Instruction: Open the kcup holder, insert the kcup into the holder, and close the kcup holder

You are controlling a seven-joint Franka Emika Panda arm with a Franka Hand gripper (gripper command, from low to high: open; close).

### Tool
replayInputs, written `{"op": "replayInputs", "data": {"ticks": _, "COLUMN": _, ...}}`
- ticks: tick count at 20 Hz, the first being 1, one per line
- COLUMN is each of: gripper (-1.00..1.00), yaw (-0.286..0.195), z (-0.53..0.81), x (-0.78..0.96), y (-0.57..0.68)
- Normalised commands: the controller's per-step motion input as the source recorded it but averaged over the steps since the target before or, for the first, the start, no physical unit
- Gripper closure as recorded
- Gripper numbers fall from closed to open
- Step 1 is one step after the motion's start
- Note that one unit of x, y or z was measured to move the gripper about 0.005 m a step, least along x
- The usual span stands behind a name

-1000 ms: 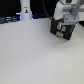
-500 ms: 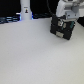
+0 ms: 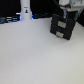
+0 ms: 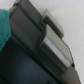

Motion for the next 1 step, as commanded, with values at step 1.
{"op": "replayInputs", "data": {"ticks": 1, "gripper": -1.00, "yaw": -0.001, "z": 0.01, "x": 0.02, "y": 0.00}}
